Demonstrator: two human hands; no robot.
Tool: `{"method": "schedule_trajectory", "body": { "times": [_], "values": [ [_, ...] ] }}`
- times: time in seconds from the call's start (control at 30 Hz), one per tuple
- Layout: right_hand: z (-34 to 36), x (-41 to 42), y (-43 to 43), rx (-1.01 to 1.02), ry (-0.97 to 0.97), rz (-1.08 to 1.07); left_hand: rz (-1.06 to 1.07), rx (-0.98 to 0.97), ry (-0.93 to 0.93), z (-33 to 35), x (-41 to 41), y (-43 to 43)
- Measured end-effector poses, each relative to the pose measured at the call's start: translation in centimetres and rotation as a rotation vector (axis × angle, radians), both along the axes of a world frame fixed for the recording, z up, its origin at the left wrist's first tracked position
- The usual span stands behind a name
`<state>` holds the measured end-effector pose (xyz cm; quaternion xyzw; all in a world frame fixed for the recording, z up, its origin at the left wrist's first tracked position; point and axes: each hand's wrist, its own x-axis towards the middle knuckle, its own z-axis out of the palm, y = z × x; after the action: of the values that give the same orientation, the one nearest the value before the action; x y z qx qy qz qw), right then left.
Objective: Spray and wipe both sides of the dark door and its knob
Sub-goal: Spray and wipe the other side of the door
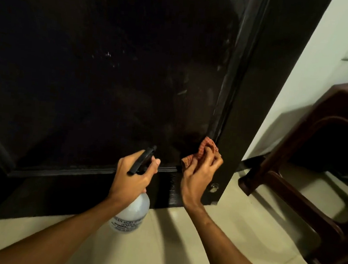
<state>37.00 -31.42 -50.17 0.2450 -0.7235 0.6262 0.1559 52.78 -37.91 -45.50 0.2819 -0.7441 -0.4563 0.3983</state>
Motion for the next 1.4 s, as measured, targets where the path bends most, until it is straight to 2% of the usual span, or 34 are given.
{"method": "schedule_trajectory", "body": {
  "times": [0.17,0.23,0.33,0.37,0.47,0.53,0.63,0.8,1.03,1.17,1.4],
  "values": [
    [4.1,0.3,-1.8,0.055,0.392,0.215,0.022,0.014,0.04,1.8,-0.8,-0.7],
    [2.8,-0.1,-1.0,0.06,0.395,0.191,0.023,0.008,0.035,2.1,-0.6,-0.4],
    [0.9,0.0,0.3,0.046,0.254,0.09,0.022,0.0,0.033,3.0,-0.3,-0.2],
    [1.4,0.3,0.5,0.063,0.285,0.103,0.024,0.003,0.042,3.5,-0.2,-0.2],
    [7.9,0.1,-2.0,0.087,0.626,0.246,0.042,0.011,0.082,6.3,0.1,-0.8],
    [13.6,-0.5,-3.6,0.109,0.8,0.209,0.04,0.008,0.116,8.4,-0.1,-0.8],
    [16.4,-1.3,-3.5,0.059,0.758,0.14,0.035,-0.018,0.14,11.0,-0.6,0.0],
    [11.0,-2.0,0.5,0.016,0.431,0.14,-0.007,-0.028,0.108,13.7,-2.4,1.2],
    [24.7,-4.4,-0.6,-0.137,0.453,0.141,-0.036,-0.095,0.113,19.3,-4.5,1.6],
    [26.5,-5.3,0.4,-0.087,0.502,0.117,-0.014,-0.084,0.133,22.2,-5.5,2.0],
    [31.0,-2.5,-2.7,0.003,0.509,-0.04,0.106,-0.081,0.114,27.1,-3.7,0.6]
  ]
}}
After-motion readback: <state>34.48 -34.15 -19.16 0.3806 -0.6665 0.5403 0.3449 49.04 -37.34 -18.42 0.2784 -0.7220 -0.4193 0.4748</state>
